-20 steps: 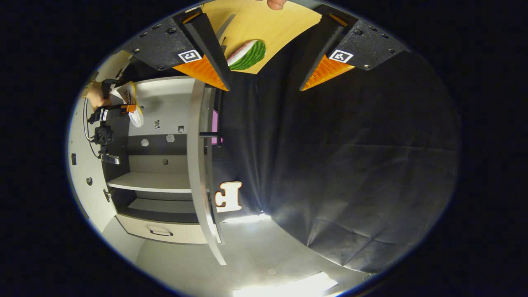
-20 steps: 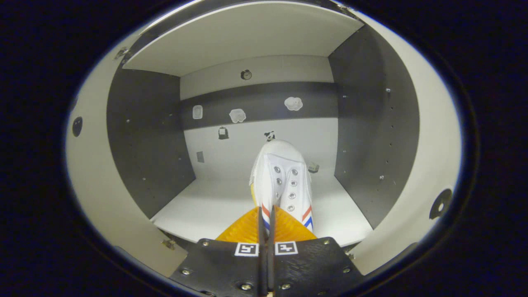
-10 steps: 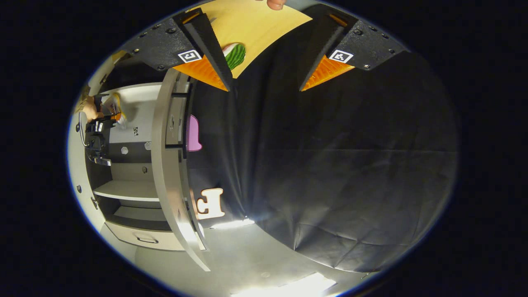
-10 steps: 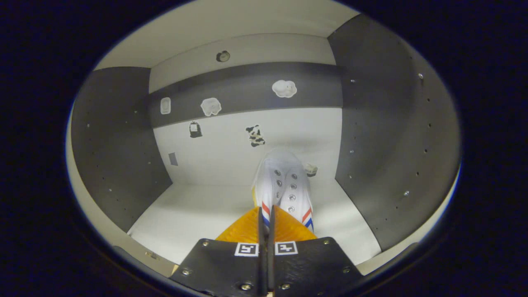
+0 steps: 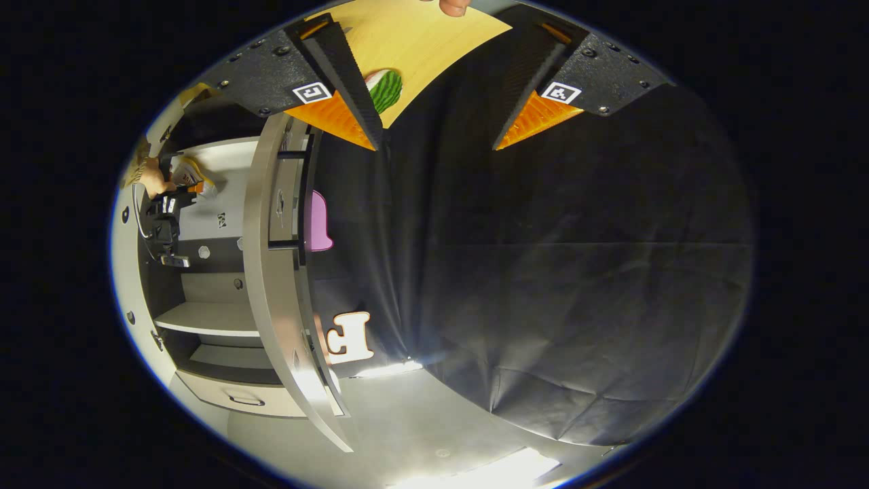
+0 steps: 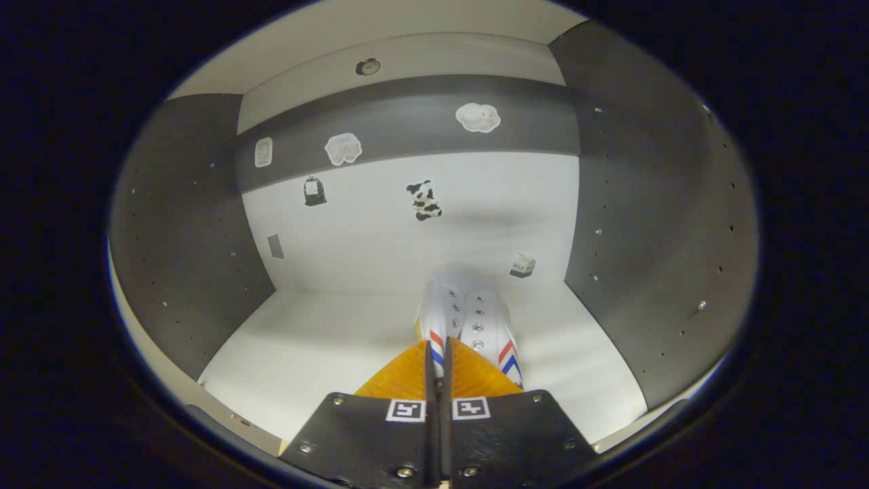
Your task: Grab one shoe with the right hand and put it into the shoe cabinet, grab the other shoe with the left hand and put it into the shoe cabinet; then close the right door with the right hand and the left door with the left hand.
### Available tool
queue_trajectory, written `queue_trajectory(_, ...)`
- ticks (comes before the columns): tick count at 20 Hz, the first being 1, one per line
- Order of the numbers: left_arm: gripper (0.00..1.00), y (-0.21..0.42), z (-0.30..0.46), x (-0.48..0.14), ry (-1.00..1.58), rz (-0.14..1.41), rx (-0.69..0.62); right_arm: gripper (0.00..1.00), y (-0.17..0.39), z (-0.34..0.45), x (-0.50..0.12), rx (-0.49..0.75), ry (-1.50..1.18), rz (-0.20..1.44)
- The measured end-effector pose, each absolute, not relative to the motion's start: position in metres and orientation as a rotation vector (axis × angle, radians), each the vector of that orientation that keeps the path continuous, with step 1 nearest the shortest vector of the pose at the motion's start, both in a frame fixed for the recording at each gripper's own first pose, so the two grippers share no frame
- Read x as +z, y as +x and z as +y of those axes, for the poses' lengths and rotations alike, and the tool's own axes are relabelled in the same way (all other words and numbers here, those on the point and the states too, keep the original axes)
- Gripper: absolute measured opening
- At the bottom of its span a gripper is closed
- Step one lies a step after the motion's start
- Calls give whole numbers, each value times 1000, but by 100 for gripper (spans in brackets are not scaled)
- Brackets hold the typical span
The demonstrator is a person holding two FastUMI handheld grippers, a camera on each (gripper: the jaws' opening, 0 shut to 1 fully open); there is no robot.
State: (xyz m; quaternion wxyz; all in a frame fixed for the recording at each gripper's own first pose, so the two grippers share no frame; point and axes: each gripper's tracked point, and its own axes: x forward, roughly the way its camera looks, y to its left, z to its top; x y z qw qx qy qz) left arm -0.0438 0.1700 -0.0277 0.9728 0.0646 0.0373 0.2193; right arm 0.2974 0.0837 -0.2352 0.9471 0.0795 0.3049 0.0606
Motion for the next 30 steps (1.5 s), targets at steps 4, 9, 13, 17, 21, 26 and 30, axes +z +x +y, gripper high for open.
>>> queue_trajectory(4, 96, -45, 172, -28, 131, 78, 451, 0, 299, 89, -246, 130, 160, 645)
queue_trajectory(9, 96, -46, 168, -27, 128, 77, 445, 5, 296, 93, -244, 146, 170, 651)
queue_trajectory(13, 94, -49, 153, -26, 127, 75, 417, 16, 290, 91, -221, 159, 153, 582)
queue_trajectory(17, 96, -57, 129, -27, 111, 73, 364, 16, 265, 84, -171, 183, 143, 474)
queue_trajectory(21, 96, -66, 95, -32, 81, 79, 281, 16, 219, 77, -107, 216, 150, 352)
queue_trajectory(26, 94, -71, 35, -45, 40, 98, 123, 16, 152, 50, -37, 232, 163, 223)
queue_trajectory(30, 96, -68, -18, -59, 46, 113, -19, 16, 109, 16, 2, 220, 192, 159)
